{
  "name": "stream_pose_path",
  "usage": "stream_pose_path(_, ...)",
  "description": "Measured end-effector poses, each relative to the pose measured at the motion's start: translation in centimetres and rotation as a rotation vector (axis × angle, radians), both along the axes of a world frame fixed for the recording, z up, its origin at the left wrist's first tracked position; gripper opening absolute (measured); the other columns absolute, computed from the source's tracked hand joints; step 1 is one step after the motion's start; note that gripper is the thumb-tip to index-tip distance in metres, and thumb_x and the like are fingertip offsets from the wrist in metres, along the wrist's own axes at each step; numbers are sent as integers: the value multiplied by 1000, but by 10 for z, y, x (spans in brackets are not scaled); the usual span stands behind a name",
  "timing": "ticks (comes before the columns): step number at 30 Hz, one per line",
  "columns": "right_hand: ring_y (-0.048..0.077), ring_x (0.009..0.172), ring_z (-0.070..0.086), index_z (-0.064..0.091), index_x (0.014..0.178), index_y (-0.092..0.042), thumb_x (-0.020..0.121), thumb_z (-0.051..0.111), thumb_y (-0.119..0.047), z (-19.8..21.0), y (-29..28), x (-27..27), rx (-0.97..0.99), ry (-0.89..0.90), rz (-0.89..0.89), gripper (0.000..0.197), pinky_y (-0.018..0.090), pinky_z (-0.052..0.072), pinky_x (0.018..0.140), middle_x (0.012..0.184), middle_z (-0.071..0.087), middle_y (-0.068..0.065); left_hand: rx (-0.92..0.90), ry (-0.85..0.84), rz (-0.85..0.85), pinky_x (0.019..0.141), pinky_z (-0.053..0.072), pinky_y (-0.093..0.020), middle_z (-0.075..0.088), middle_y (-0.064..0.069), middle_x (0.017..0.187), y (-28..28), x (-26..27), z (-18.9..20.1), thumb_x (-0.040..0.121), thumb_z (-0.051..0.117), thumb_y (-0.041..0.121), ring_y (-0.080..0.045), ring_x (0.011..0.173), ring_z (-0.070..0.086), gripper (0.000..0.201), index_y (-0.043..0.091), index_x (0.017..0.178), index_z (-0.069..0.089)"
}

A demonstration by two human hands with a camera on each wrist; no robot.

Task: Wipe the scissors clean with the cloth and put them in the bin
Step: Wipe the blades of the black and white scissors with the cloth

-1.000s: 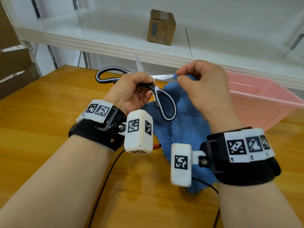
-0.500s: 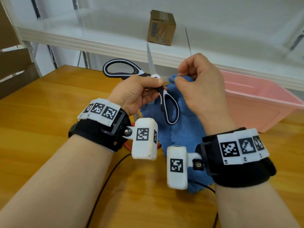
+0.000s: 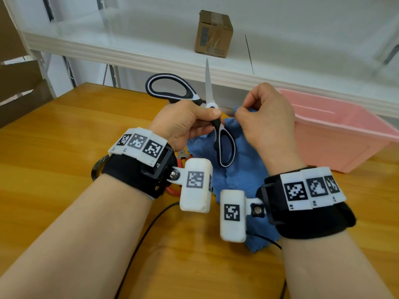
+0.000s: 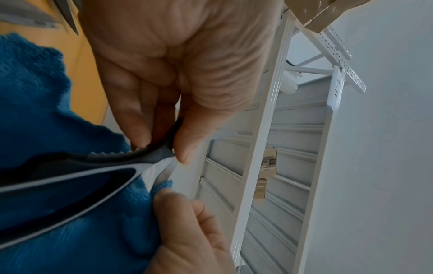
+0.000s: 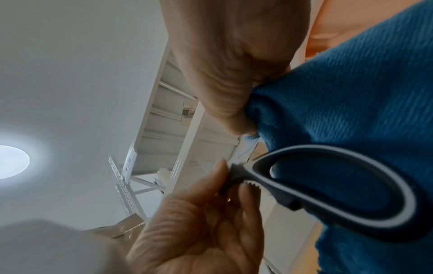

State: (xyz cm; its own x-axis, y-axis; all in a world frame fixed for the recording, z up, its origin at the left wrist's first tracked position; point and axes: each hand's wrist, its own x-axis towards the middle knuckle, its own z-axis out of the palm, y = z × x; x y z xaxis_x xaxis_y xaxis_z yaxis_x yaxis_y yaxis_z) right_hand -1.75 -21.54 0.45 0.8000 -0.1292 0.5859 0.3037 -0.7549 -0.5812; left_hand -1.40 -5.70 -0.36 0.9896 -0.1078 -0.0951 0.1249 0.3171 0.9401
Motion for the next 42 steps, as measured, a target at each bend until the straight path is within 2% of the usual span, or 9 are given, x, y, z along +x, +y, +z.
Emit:
stream_pose_path(7, 1, 68, 53, 55, 77, -22, 79, 68, -12, 2, 14, -5, 18, -25, 71, 17, 7, 38, 58, 71, 57, -10, -50, 4, -5, 61, 55, -19, 73, -13, 95, -2, -2, 2, 80, 69, -1, -18, 80, 71, 30, -2, 110, 68)
stream_pose_path(10, -5, 64, 53, 55, 79, -19, 82, 68, -10, 0, 7, -3, 13, -3, 41, 16, 6, 38, 58, 71, 54, -11, -45, 23, 14, 60, 55, -20, 73, -16, 98, -2, -2, 1, 79, 70, -1, -20, 81, 71, 23, -1, 102, 68)
stream_pose_path(13, -2, 65, 48, 54, 78, -21, 83, 68, -13, -1, 3, -2, -16, -9, -6, 17, 7, 37, 60, 69, 52, -12, -37, 39, 20, 60, 55, -20, 73, -16, 94, -2, -1, 1, 80, 70, 0, -20, 79, 71, 12, 2, 91, 67)
stream_pose_path(17, -1, 64, 50, 55, 77, -20, 79, 68, -9, -1, 12, -4, -23, -20, 42, 18, 5, 37, 57, 68, 54, -10, -42, 37, 20, 60, 55, -19, 73, -11, 90, -2, -1, 1, 80, 69, 0, -16, 74, 70, 25, -1, 105, 69)
stream_pose_path(23, -1, 65, 47, 54, 79, -21, 82, 65, -11, -1, -1, 0, -44, 2, -39, 15, 7, 35, 57, 70, 52, -11, -27, 35, 28, 61, 56, -20, 73, -16, 92, -1, 0, 1, 81, 70, 1, -20, 77, 71, 11, 2, 92, 66)
stream_pose_path(27, 4, 66, 50, 57, 79, -18, 80, 66, -9, -1, 12, -4, -52, -12, 44, 13, 9, 37, 57, 70, 55, -10, -30, 27, 30, 60, 55, -20, 73, -10, 83, 0, 0, 2, 81, 70, 0, -16, 71, 70, 11, 3, 91, 67)
stream_pose_path(32, -1, 64, 47, 56, 78, -20, 80, 61, -7, 0, -3, 1, -42, 30, -36, 13, 7, 35, 57, 68, 53, -10, -18, 22, 22, 62, 56, -20, 72, -18, 96, 2, 0, 2, 83, 68, 2, -19, 77, 69, 11, 3, 94, 65)
stream_pose_path(38, 0, 65, 50, 56, 77, -21, 80, 64, -10, 0, 9, -3, -28, 9, 31, 14, 8, 37, 57, 68, 55, -10, -21, 21, 27, 61, 55, -20, 73, -11, 84, 2, -1, 3, 83, 68, 2, -16, 72, 70, 8, 4, 90, 66)
stream_pose_path(42, 2, 64, 48, 55, 76, -22, 79, 64, -10, -1, -1, 2, -16, 38, -29, 15, 8, 34, 53, 68, 53, -10, 2, 19, 10, 61, 56, -20, 73, -11, 83, 1, -1, 2, 83, 68, 3, -17, 72, 70, 8, 4, 91, 66)
